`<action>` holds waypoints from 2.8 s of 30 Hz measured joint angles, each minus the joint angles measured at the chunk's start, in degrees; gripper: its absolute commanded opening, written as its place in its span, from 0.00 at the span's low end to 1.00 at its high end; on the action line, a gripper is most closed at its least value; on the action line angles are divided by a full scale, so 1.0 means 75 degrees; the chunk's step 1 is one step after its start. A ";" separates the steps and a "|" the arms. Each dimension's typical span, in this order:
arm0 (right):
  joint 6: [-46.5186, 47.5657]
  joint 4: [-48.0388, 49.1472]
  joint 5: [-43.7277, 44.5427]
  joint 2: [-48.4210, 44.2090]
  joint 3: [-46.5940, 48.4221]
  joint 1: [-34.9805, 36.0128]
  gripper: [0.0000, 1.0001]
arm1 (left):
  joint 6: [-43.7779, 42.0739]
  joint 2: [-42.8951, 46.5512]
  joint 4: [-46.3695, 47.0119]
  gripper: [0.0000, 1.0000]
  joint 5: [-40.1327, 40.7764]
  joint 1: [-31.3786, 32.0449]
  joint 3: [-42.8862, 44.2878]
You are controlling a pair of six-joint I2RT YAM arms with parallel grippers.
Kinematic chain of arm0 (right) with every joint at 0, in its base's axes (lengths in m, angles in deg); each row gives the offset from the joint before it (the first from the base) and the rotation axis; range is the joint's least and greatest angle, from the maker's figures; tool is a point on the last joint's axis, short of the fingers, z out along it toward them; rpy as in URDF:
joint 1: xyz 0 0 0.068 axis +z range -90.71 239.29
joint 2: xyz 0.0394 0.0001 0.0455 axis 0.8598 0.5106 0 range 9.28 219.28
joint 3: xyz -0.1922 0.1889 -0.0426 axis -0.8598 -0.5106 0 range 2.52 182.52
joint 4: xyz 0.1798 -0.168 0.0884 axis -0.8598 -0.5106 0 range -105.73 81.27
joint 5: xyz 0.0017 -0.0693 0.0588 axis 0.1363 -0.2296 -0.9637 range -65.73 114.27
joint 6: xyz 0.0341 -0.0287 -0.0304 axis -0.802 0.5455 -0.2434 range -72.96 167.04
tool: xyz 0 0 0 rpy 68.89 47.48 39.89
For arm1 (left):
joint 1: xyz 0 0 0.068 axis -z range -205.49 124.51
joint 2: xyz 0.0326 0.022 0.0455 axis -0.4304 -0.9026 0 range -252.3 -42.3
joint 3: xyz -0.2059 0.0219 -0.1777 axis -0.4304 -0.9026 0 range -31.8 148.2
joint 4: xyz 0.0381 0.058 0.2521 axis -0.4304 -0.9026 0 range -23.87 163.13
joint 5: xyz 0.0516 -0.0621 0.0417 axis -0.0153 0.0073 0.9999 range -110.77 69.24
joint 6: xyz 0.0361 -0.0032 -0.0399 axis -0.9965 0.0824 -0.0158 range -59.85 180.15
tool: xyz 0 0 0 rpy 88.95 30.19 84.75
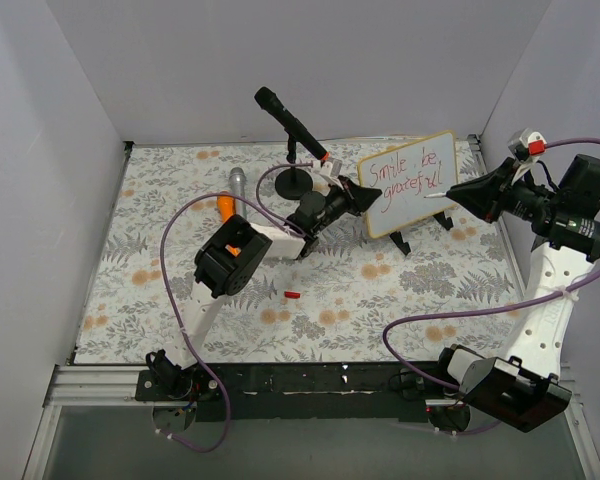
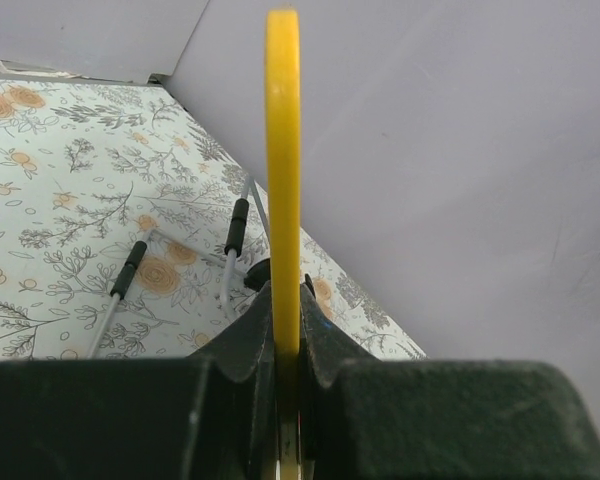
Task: Write a sentence on the whiteboard
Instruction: Put down the whiteboard on the whiteboard stand, then pick up the pen cap from the center of the board.
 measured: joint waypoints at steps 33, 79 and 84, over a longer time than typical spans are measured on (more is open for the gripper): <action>-0.0163 0.0166 -0.0052 -0.0146 -0.0321 -0.0044 0.01 | -0.0169 -0.0516 0.0775 0.22 0.0746 0.0490 -0.0682; 0.0012 0.0289 -0.0262 -0.0478 -0.1037 -0.0055 0.01 | -0.1008 0.5307 -0.1559 0.97 0.0041 -0.0017 -0.5080; 0.0318 0.0326 -0.0274 -0.0571 -0.1769 0.0047 0.01 | -0.1472 0.7053 -0.4639 0.96 -0.0973 -0.0804 -0.5126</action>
